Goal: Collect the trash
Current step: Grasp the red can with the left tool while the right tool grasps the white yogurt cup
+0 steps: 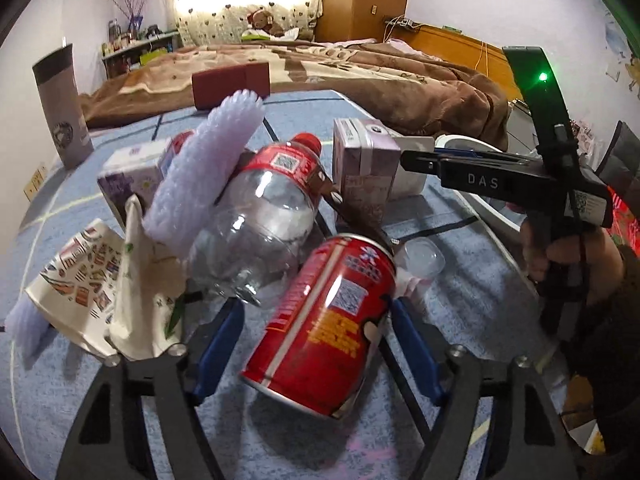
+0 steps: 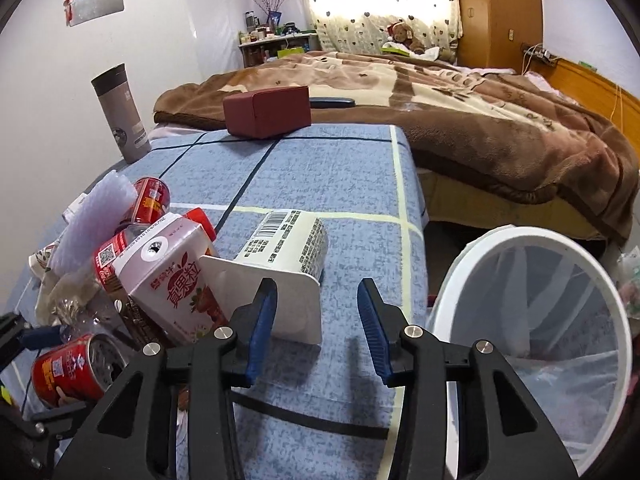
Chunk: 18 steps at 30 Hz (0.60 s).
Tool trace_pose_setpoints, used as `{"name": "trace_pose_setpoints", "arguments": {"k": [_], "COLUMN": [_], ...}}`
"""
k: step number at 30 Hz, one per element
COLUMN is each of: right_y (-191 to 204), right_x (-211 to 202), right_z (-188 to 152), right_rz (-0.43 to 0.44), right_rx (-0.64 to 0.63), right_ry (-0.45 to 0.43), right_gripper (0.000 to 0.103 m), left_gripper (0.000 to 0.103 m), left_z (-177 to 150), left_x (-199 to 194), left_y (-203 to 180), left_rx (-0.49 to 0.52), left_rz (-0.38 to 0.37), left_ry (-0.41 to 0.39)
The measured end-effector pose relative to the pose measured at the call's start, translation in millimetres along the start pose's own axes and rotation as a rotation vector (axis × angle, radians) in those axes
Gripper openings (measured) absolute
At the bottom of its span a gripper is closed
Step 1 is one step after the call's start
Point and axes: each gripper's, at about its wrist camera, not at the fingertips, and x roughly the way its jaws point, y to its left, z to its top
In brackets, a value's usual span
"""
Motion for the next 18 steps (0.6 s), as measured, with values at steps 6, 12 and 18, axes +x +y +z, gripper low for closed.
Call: {"name": "trace_pose_setpoints", "arguments": {"k": [6,12,18], "right_y": [-2.5,-6.3,-5.4], "right_x": [4.7,0.4,-7.3], "right_z": [0.8,0.5,-2.9], "right_rz": [0.023,0.010,0.020], "right_rx": [0.016,0.037,0.033], "right_ry": [0.007,-0.020,-0.043], "right_gripper": [0.020,0.008,0.008], "left_gripper": [0.062,0.058,0.057], "left_z": [2.8,1.6,1.7], "left_x": [-0.3,-1.5,-6.8], "left_y": [-3.8,-1.9,1.2], "left_rx": [0.001,-0.049,-0.092], "left_rz": [-0.013,-0.016,-0.002], "left_ry": [-0.012,-0.026,-0.051]}}
